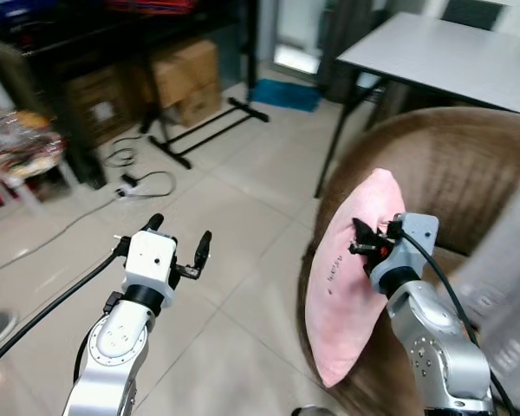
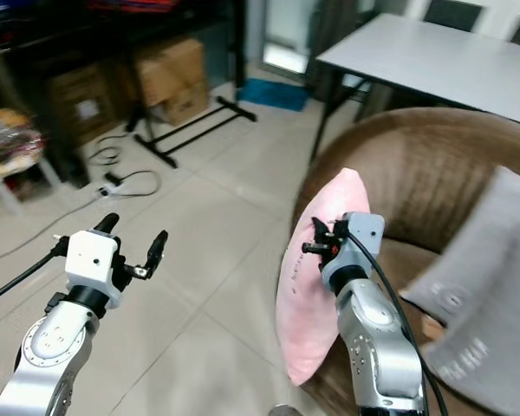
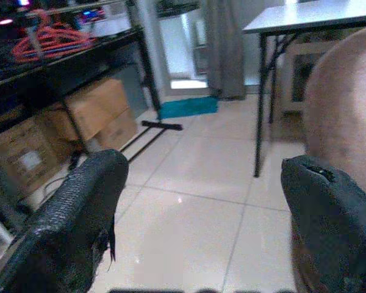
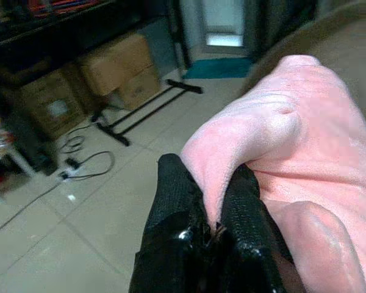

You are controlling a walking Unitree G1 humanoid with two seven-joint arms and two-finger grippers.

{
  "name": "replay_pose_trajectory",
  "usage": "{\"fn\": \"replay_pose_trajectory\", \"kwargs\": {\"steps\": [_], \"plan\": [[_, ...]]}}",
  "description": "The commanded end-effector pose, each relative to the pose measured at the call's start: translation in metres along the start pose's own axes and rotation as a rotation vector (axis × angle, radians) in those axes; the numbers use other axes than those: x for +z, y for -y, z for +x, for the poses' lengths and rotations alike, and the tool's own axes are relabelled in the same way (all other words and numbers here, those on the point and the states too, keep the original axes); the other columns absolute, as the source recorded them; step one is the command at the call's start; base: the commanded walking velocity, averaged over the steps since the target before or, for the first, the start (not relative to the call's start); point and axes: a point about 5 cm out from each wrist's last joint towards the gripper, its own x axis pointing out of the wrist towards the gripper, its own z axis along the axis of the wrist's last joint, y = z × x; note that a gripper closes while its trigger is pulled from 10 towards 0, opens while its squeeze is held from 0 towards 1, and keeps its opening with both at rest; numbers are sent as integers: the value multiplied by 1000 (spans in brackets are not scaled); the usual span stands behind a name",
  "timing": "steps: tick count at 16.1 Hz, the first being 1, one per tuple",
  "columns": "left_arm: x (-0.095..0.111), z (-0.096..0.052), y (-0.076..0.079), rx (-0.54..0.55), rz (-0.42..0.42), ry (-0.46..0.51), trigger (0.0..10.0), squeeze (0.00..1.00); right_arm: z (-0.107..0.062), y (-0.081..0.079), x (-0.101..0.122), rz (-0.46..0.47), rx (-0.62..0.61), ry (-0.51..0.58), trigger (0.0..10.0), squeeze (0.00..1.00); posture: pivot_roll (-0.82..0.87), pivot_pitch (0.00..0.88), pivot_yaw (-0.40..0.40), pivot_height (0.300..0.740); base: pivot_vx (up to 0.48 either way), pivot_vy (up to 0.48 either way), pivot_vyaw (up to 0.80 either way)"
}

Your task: Move the pillow to the sofa from floor

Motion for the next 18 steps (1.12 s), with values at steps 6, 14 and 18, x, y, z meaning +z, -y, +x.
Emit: {"fn": "replay_pose_trajectory", "kwargs": {"steps": [6, 14, 18], "plan": [[2, 0, -3, 23, -1, 10, 10000, 0, 3, -4, 10, -5, 19, 58, 10000, 0, -7, 0, 6, 740, 0, 0, -800], [3, 1, -3, -6, -13, 12, 10000, 0, 7, -10, 6, -28, 56, 38, 10000, 0, -4, 0, 12, 740, 0, 82, -800], [4, 3, -3, -9, -11, 13, 10000, 0, 10, -13, 6, -38, 73, 39, 10000, 0, -2, 0, 11, 740, 0, 466, -600]]}}
